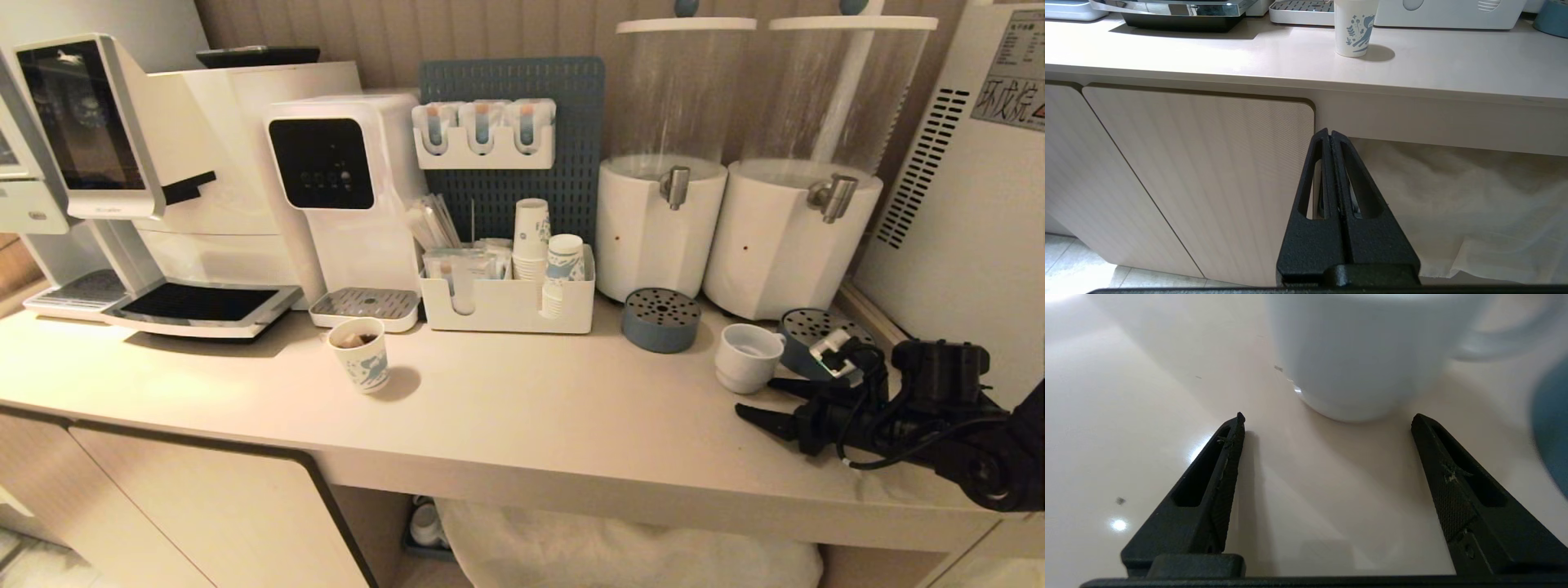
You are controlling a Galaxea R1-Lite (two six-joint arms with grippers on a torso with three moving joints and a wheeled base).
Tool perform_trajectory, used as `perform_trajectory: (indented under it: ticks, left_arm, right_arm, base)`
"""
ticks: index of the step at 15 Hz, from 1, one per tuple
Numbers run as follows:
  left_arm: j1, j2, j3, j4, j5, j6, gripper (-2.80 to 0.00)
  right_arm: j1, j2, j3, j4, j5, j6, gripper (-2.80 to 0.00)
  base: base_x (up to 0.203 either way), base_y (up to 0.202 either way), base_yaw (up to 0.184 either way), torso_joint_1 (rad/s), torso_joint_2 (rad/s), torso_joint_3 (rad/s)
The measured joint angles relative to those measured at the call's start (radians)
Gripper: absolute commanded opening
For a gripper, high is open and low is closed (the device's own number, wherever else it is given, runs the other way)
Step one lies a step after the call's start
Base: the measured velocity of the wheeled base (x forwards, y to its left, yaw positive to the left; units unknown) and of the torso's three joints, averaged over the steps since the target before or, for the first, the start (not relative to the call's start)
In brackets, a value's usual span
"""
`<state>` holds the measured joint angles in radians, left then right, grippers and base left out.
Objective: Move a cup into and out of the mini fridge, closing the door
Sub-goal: Place the ceramic cup on the table, then close the freezer door
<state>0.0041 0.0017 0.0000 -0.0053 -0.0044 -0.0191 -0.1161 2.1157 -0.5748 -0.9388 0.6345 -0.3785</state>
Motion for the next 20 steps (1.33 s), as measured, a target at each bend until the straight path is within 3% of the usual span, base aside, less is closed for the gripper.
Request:
perform_trajectory:
  ticks: [6,10,14,16,17,20]
  left_arm:
    - [0.001,0.0,0.0,0.0,0.0,0.0,-2.8]
    - [0.0,0.0,0.0,0.0,0.0,-0.001,-2.8]
    - [0.0,0.0,0.0,0.0,0.0,-0.001,-2.8]
    - [0.0,0.0,0.0,0.0,0.0,-0.002,-2.8]
    - [0.0,0.0,0.0,0.0,0.001,-0.003,-2.8]
    - [0.0,0.0,0.0,0.0,0.001,-0.004,-2.8]
  right_arm:
    - [-0.071,-0.008,0.018,-0.004,0.016,-0.003,0.0]
    - [-0.119,-0.075,0.101,0.001,0.042,-0.04,0.0]
    - [-0.142,-0.284,0.251,0.017,0.105,-0.037,0.0]
    - [-0.145,-0.45,0.332,0.02,0.115,0.005,0.0]
    - [-0.146,-0.541,0.363,0.027,0.117,0.04,-2.8]
    - [-0.148,-0.857,0.409,0.161,0.123,0.146,-2.8]
  base:
    - [0.0,0.0,0.0,0.0,0.0,0.0]
    - [0.0,0.0,0.0,0.0,0.0,0.0]
    - [0.0,0.0,0.0,0.0,0.0,0.0]
    - [0.0,0.0,0.0,0.0,0.0,0.0]
    - [0.0,0.0,0.0,0.0,0.0,0.0]
    - [0.0,0.0,0.0,0.0,0.0,0.0]
